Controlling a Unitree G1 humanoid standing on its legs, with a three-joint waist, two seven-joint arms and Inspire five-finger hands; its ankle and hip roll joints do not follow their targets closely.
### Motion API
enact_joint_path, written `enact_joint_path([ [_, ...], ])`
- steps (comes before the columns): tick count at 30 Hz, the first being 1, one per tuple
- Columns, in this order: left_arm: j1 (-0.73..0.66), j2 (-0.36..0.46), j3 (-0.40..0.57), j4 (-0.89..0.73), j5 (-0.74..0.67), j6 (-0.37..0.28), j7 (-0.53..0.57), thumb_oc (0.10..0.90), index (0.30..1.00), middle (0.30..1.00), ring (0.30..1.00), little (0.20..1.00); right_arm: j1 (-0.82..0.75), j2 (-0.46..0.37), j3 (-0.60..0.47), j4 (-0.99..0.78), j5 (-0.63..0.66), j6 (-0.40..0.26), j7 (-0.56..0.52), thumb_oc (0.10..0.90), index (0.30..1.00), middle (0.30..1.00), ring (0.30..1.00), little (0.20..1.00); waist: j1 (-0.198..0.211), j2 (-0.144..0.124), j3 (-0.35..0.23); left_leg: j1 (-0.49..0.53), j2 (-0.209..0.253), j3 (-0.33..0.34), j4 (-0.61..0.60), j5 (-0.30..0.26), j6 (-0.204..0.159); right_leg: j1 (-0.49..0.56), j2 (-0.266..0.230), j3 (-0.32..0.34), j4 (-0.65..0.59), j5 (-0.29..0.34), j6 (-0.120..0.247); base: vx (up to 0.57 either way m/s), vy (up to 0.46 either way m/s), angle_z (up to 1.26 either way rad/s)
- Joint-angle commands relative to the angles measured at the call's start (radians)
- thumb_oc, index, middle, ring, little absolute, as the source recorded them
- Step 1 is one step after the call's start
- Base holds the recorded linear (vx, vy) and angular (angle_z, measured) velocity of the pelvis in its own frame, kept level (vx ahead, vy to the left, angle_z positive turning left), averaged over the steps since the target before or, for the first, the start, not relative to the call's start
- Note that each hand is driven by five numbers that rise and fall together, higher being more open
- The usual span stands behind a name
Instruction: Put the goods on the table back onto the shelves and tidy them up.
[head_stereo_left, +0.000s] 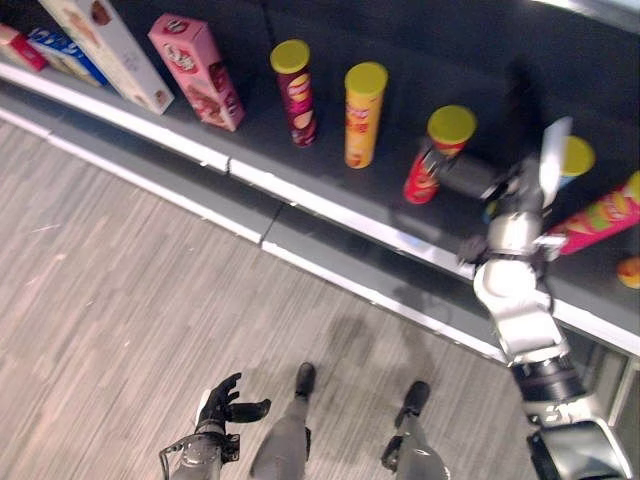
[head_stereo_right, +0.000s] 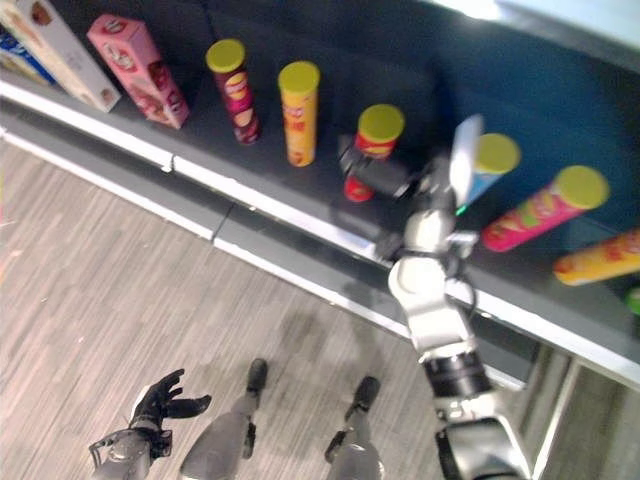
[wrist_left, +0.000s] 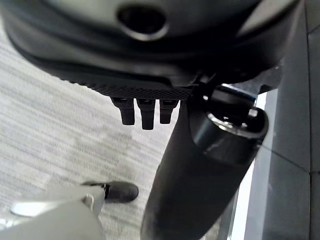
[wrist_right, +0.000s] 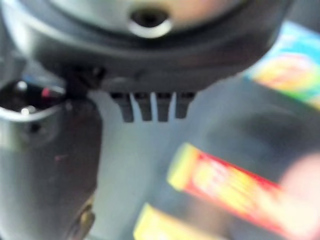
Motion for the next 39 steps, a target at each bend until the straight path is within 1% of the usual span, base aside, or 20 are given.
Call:
enact_joint_path([
  [1,0.059,0.079,0.033,0.044,0.058,-0.005,-0.027,0.800,0.900,0.900,0.900,0.900,0.023,-0.072,-0.042,-0.149,0.149,-0.164,0.159,0.800,0.900,0.900,0.900,0.900,-0.016,-0.014,-0.062,0.021,0.019,0.031,0.002,-0.101,-0.009,0.111,-0.055,0.032,0.006,-0.087,0.114,0.05,0.131,-0.18],
  [6,0.065,0.081,0.068,0.067,0.076,-0.010,-0.046,0.800,0.900,0.900,0.900,0.900,0.128,-0.110,-0.089,-0.229,0.156,-0.183,0.237,0.800,0.900,0.900,0.900,0.900,-0.063,-0.038,-0.067,0.087,0.011,0.081,0.004,-0.137,0.018,0.110,-0.059,0.096,0.018,-0.071,0.121,0.02,0.134,-0.59],
  [8,0.060,0.088,0.087,0.078,0.086,-0.016,-0.043,0.800,0.900,0.900,0.900,0.900,0.159,-0.110,-0.111,-0.272,0.165,-0.205,0.262,0.800,0.900,0.900,0.900,0.900,-0.103,-0.051,-0.061,0.115,0.009,0.134,0.008,-0.149,0.027,0.074,-0.053,0.138,0.031,-0.025,0.129,-0.07,0.135,-0.62],
  [12,0.044,0.102,0.107,0.099,0.093,-0.017,-0.044,0.800,0.900,0.900,0.900,0.900,0.198,-0.118,-0.147,-0.296,0.166,-0.211,0.270,0.800,0.900,0.900,0.900,0.900,-0.122,-0.059,-0.047,0.138,0.033,0.194,0.013,-0.152,0.028,0.047,-0.042,0.158,0.057,-0.009,0.129,-0.09,0.030,-0.84],
  [13,0.044,0.105,0.110,0.106,0.097,-0.016,-0.042,0.800,0.900,0.900,0.900,0.900,0.203,-0.118,-0.156,-0.291,0.176,-0.215,0.270,0.800,0.900,0.900,0.900,0.900,-0.126,-0.056,-0.045,0.148,0.050,0.216,0.016,-0.153,0.026,0.052,-0.049,0.145,0.066,-0.012,0.129,-0.14,-0.087,-0.92],
  [15,0.049,0.108,0.131,0.114,0.089,-0.014,-0.044,0.800,0.900,0.900,0.900,0.900,0.210,-0.139,-0.184,-0.286,0.167,-0.210,0.259,0.800,0.900,0.900,0.900,0.900,-0.121,-0.047,-0.050,0.150,0.102,0.281,0.040,-0.152,0.013,0.089,-0.100,0.048,0.097,-0.019,0.119,-0.16,-0.132,-1.31],
  [17,0.053,0.111,0.139,0.111,0.080,-0.013,-0.048,0.800,0.900,0.900,0.900,0.900,0.222,-0.159,-0.221,-0.294,0.167,-0.210,0.246,0.800,0.900,0.900,0.900,0.900,-0.111,-0.053,-0.061,0.132,0.134,0.319,0.067,-0.144,-0.002,0.113,-0.142,-0.020,0.119,0.012,0.122,-0.10,-0.210,-1.12],
  [18,0.061,0.114,0.150,0.112,0.073,-0.011,-0.053,0.800,0.900,0.900,0.900,0.900,0.230,-0.174,-0.256,-0.301,0.164,-0.209,0.235,0.800,0.900,0.900,0.900,0.900,-0.104,-0.061,-0.081,0.130,0.170,0.341,0.081,-0.151,-0.025,0.133,-0.153,-0.054,0.120,0.028,0.129,0.00,-0.219,-0.74],
  [20,0.060,0.115,0.153,0.120,0.072,-0.013,-0.054,0.800,0.900,0.900,0.900,0.900,0.237,-0.187,-0.281,-0.300,0.165,-0.210,0.223,0.800,0.900,0.900,0.900,0.900,-0.097,-0.072,-0.092,0.122,0.188,0.360,0.097,-0.147,-0.039,0.156,-0.149,-0.076,0.096,0.026,0.129,-0.01,-0.212,-0.88],
  [21,0.070,0.113,0.155,0.113,0.068,-0.012,-0.060,0.800,0.900,0.900,0.900,0.900,0.241,-0.202,-0.308,-0.308,0.154,-0.200,0.211,0.800,0.900,0.900,0.900,0.900,-0.095,-0.082,-0.102,0.124,0.201,0.377,0.100,-0.141,-0.050,0.165,-0.139,-0.084,0.076,0.020,0.129,-0.01,-0.413,-0.89],
  [22,0.075,0.117,0.162,0.110,0.068,-0.009,-0.070,0.800,0.900,0.900,0.900,0.900,0.258,-0.225,-0.363,-0.293,0.150,-0.198,0.189,0.800,0.900,0.900,0.900,0.900,-0.092,-0.098,-0.119,0.123,0.243,0.400,0.113,-0.125,-0.075,0.171,-0.105,-0.100,0.040,-0.040,0.129,0.04,-0.468,-0.94],
  [24,0.077,0.111,0.162,0.117,0.069,-0.011,-0.072,0.800,0.900,0.900,0.900,0.900,0.270,-0.252,-0.404,-0.280,0.148,-0.198,0.170,0.800,0.900,0.900,0.900,0.900,-0.105,-0.104,-0.135,0.133,0.297,0.414,0.119,-0.091,-0.107,0.183,-0.054,-0.088,0.017,-0.083,0.126,0.08,-0.458,-1.05],
  [28,0.081,0.101,0.138,0.076,0.063,-0.012,-0.089,0.800,0.900,0.900,0.900,0.900,0.301,-0.306,-0.496,-0.284,0.163,-0.223,0.130,0.800,0.900,0.900,0.900,0.900,-0.149,-0.078,-0.144,0.167,0.403,0.425,0.132,-0.021,-0.148,0.207,0.069,-0.064,0.024,-0.181,0.067,0.10,-0.399,-0.54],
  [31,0.076,0.091,0.118,0.046,0.065,-0.007,-0.097,0.800,0.900,0.900,0.900,0.900,0.323,-0.322,-0.553,-0.273,0.178,-0.240,0.095,0.800,0.900,0.900,0.900,0.900,-0.163,-0.056,-0.130,0.146,0.483,0.426,0.234,0.103,-0.168,0.249,0.152,-0.063,0.011,-0.236,0.010,0.06,-0.344,-0.24],
  [32,0.075,0.090,0.119,0.044,0.057,-0.008,-0.094,0.800,0.900,0.900,0.900,0.900,0.315,-0.317,-0.542,-0.274,0.181,-0.238,0.095,0.800,0.900,0.900,0.900,0.900,-0.161,-0.057,-0.127,0.139,0.475,0.416,0.255,0.089,-0.159,0.249,0.160,-0.056,0.011,-0.246,0.000,0.03,-0.258,-0.28],
  [33,0.076,0.089,0.120,0.031,0.047,-0.013,-0.090,0.800,0.900,0.900,0.900,0.900,0.297,-0.315,-0.526,-0.271,0.183,-0.236,0.093,0.800,0.900,0.900,0.900,0.900,-0.150,-0.065,-0.122,0.122,0.434,0.367,0.286,0.044,-0.133,0.248,0.167,-0.035,0.010,-0.250,-0.011,-0.05,-0.190,-0.32],
  [34,0.078,0.085,0.120,0.021,0.039,-0.018,-0.090,0.800,0.900,0.900,0.900,0.900,0.282,-0.313,-0.509,-0.272,0.182,-0.235,0.097,0.800,0.900,0.900,0.900,0.900,-0.137,-0.080,-0.112,0.082,0.368,0.309,0.318,-0.003,-0.085,0.236,0.163,-0.024,0.014,-0.238,-0.024,-0.04,-0.193,-0.77],
  [36,0.075,0.075,0.109,0.023,0.033,-0.019,-0.092,0.800,0.900,0.900,0.900,0.900,0.256,-0.316,-0.497,-0.265,0.192,-0.238,0.101,0.800,0.900,0.900,0.900,0.900,-0.125,-0.102,-0.109,0.046,0.251,0.217,0.338,-0.135,-0.038,0.245,0.164,0.006,0.013,-0.236,-0.024,0.08,-0.168,-1.08],
  [37,0.070,0.066,0.091,0.034,0.048,-0.016,-0.104,0.800,0.900,0.900,0.900,0.900,0.241,-0.321,-0.490,-0.247,0.190,-0.233,0.106,0.800,0.900,0.900,0.900,0.900,-0.111,-0.094,-0.113,0.024,0.142,0.188,0.303,-0.163,-0.011,0.246,0.176,0.036,0.010,-0.229,-0.023,0.17,-0.092,-0.72],
  [39,0.069,0.058,0.082,0.044,0.055,-0.017,-0.106,0.800,0.900,0.900,0.900,0.900,0.231,-0.327,-0.480,-0.238,0.192,-0.229,0.109,0.800,0.900,0.900,0.900,0.900,-0.103,-0.086,-0.118,0.001,0.059,0.169,0.266,-0.161,0.009,0.244,0.185,0.055,0.009,-0.225,-0.022,0.10,-0.018,-0.43],
])
